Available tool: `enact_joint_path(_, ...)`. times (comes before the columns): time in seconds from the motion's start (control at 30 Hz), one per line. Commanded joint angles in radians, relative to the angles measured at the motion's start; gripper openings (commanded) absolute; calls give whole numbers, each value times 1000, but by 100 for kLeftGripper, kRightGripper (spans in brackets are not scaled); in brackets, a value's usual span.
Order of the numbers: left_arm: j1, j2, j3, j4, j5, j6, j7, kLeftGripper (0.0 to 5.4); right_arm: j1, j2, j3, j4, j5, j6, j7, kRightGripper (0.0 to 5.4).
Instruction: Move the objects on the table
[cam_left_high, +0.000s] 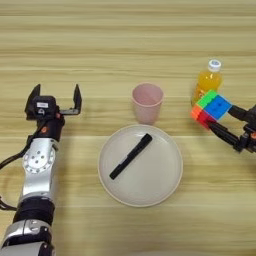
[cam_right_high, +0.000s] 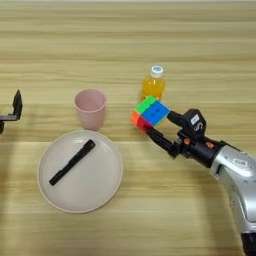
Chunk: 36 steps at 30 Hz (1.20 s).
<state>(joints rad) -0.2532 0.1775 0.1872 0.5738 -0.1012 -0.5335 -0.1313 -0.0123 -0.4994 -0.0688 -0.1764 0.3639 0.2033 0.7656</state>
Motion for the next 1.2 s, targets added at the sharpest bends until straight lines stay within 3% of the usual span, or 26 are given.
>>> enact_joint_path(0.03,-10,-3,-8,9,14,-10,8,540,-13,4,53,-92,11,35,8,334)
enact_joint_path(0.53,-10,-17,-20,2,25,-5,31,540,-23,14,262,-116,-24,45,79,334)
enact_joint_path(0.93,-7,-23,-28,-6,29,-5,43,540,-57,-15,354,-28,-85,0,198,334)
enact_joint_path(1.2,-4,-22,-31,-10,30,-5,46,540,-84,6,376,58,-118,-34,222,334)
